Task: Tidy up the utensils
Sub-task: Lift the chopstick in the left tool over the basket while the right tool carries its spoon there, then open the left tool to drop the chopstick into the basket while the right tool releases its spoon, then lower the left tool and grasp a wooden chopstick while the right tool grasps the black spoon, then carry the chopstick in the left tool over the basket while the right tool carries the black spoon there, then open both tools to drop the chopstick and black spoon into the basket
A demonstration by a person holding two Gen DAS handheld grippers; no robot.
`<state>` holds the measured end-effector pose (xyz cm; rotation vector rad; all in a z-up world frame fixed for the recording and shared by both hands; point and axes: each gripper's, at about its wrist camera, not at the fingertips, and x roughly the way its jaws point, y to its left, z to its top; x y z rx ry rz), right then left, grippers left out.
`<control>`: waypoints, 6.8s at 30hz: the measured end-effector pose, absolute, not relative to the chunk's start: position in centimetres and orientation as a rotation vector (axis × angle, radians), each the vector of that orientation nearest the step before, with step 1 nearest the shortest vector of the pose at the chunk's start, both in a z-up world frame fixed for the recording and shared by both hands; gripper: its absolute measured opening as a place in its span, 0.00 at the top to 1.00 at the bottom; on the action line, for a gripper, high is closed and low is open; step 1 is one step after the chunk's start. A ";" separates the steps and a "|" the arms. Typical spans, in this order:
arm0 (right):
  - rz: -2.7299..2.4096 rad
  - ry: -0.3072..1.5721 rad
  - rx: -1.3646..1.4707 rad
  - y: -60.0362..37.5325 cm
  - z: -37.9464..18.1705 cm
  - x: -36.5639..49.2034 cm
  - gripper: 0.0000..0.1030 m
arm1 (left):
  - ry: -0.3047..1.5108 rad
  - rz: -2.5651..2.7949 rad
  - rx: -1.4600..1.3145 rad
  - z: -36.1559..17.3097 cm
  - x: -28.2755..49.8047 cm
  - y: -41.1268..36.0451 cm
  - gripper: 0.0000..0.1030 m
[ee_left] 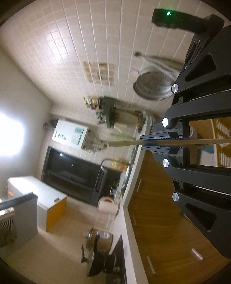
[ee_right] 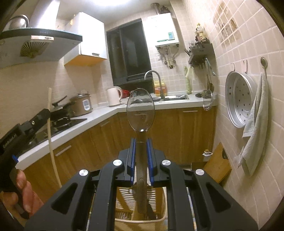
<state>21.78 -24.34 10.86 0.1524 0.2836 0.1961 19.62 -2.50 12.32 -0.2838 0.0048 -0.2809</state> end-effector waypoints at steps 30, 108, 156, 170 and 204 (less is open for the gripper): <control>0.242 0.384 0.251 -28.0 7.6 18.6 0.72 | 0.072 -0.245 -0.193 9.5 15.6 -1.0 0.77; 0.447 1.252 -0.193 -15.5 -6.1 2.7 0.95 | 1.313 -0.400 0.419 -6.8 5.5 -5.8 0.96; 0.408 0.435 0.063 -21.5 13.5 10.4 0.95 | 0.320 -0.496 -0.218 13.7 12.0 -0.7 0.96; 0.287 0.315 0.171 -23.6 10.8 19.2 0.95 | 0.124 -0.377 -0.267 12.9 17.5 -1.1 0.96; 0.253 0.245 0.151 -24.4 5.6 19.7 0.57 | 0.114 -0.247 -0.166 7.5 18.8 -2.1 0.81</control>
